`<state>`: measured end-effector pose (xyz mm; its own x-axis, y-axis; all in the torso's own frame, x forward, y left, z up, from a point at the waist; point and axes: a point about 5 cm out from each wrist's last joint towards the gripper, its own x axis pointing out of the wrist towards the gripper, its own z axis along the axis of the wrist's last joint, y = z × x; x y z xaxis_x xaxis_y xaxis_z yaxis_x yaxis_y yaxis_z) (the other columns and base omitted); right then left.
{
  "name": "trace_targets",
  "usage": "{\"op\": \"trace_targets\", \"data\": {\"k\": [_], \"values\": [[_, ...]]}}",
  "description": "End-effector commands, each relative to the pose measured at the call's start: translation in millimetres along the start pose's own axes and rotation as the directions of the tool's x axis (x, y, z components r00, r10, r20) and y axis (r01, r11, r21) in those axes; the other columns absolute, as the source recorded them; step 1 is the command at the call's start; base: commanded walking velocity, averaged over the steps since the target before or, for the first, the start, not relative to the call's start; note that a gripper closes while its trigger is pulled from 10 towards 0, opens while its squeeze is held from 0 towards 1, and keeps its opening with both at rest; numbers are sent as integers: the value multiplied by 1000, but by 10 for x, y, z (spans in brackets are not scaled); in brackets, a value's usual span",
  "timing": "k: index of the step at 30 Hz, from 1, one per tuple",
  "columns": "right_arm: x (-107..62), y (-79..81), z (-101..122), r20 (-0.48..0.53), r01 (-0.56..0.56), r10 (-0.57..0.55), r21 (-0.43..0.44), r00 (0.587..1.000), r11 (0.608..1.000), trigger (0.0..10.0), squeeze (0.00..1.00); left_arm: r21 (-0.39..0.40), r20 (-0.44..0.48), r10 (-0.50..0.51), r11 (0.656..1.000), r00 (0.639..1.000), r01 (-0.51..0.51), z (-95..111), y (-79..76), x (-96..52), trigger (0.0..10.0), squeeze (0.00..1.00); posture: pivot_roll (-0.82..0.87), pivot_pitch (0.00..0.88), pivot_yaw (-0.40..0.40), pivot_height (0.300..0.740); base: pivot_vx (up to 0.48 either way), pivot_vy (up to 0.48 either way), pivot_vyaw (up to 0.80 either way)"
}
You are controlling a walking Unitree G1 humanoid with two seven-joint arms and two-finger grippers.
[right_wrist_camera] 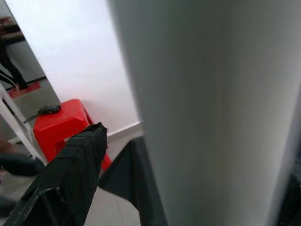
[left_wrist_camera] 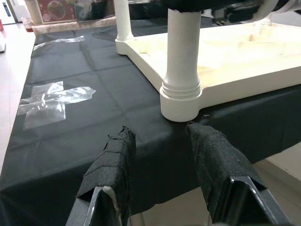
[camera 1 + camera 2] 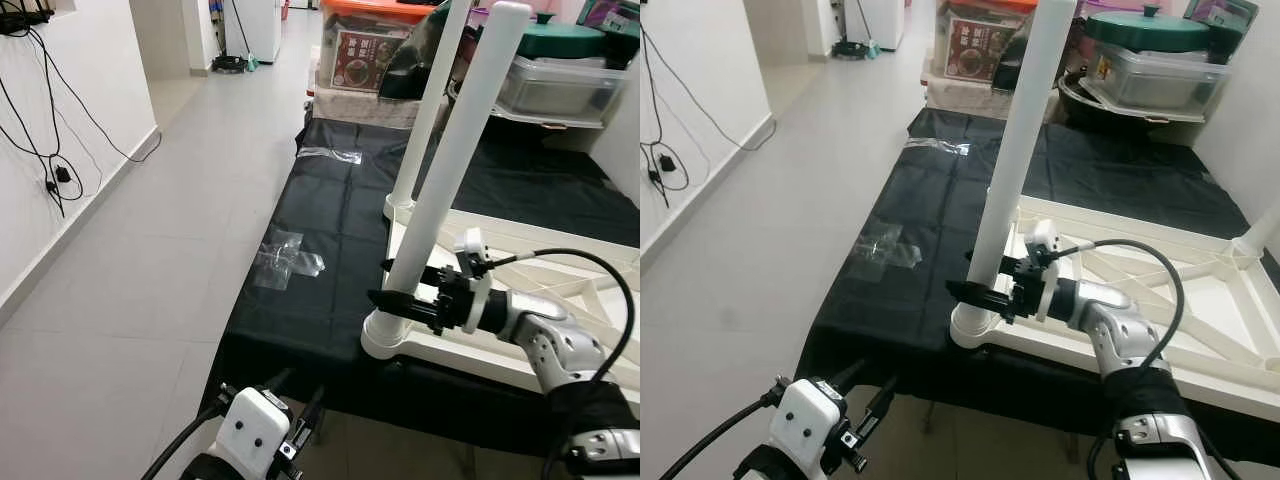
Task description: Building children table
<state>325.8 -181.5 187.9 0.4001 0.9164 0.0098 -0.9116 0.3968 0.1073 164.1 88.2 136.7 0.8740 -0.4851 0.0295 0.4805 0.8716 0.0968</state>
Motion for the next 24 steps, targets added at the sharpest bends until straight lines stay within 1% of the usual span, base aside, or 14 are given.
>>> {"op": "trace_targets", "data": {"k": [1,2,3,4,8,14,16,17,19,20,21,22,23,24], "values": [[83,52,-18,-10,-40,40,6,999,999,10000,0,-1,-4,-5,1000,1000,5,7,-3,-4,10000,0,106,101,-86,740,0,0,0],[134,70,-34,-14,-52,52,5,999,999,6784,0,-1,-6,-6,1000,1000,6,5,-5,-1,10000,0,107,100,-88,740,0,0,0],[134,70,-34,-14,-52,52,5,999,999,6784,0,-1,-6,-6,1000,1000,6,5,-5,-1,10000,0,107,100,-88,740,0,0,0],[174,75,-50,-20,-53,53,3,998,999,0,0,0,-6,-7,1000,1000,7,5,-6,2,10000,0,107,100,-88,740,0,0,0],[239,71,-85,-38,-39,38,-16,999,999,0,0,2,-6,-7,1000,1000,7,6,-9,7,10000,0,108,100,-89,740,0,0,0],[281,35,-175,-50,76,-78,-38,996,996,0,0,6,-2,-3,1000,1000,3,7,-4,16,10000,0,104,99,-90,740,0,0,0],[261,6,-242,-58,202,-206,-67,977,977,0,0,8,0,2,1000,1000,-2,7,2,21,10000,0,102,98,-89,740,0,0,0],[261,6,-242,-58,202,-206,-67,977,977,0,0,8,0,2,1000,1000,-2,7,2,21,10000,0,102,98,-89,740,0,0,0],[232,-45,-324,-59,416,-420,-72,906,907,0,0,9,0,5,1000,1000,-5,4,13,26,10000,0,95,96,-85,740,0,0,0],[232,-45,-324,-59,416,-420,-72,906,907,0,0,9,0,5,1000,1000,-5,4,13,26,10000,0,95,96,-85,740,0,0,0],[208,-65,-381,-70,558,-563,-74,824,826,0,0,9,0,5,1000,1000,-5,1,19,28,10000,0,94,95,-83,740,0,0,0],[208,-65,-381,-70,558,-563,-74,824,826,0,0,9,0,5,1000,1000,-5,1,19,28,10000,0,94,95,-83,740,0,0,0],[164,-83,-436,-73,709,-712,-59,699,702,0,0,9,-1,5,1000,1000,-4,-2,25,31,10000,0,91,96,-83,740,0,0,0],[164,-83,-436,-73,709,-712,-59,699,702,0,0,9,-1,5,1000,1000,-4,-2,25,31,10000,0,91,96,-83,740,0,0,0]]}}
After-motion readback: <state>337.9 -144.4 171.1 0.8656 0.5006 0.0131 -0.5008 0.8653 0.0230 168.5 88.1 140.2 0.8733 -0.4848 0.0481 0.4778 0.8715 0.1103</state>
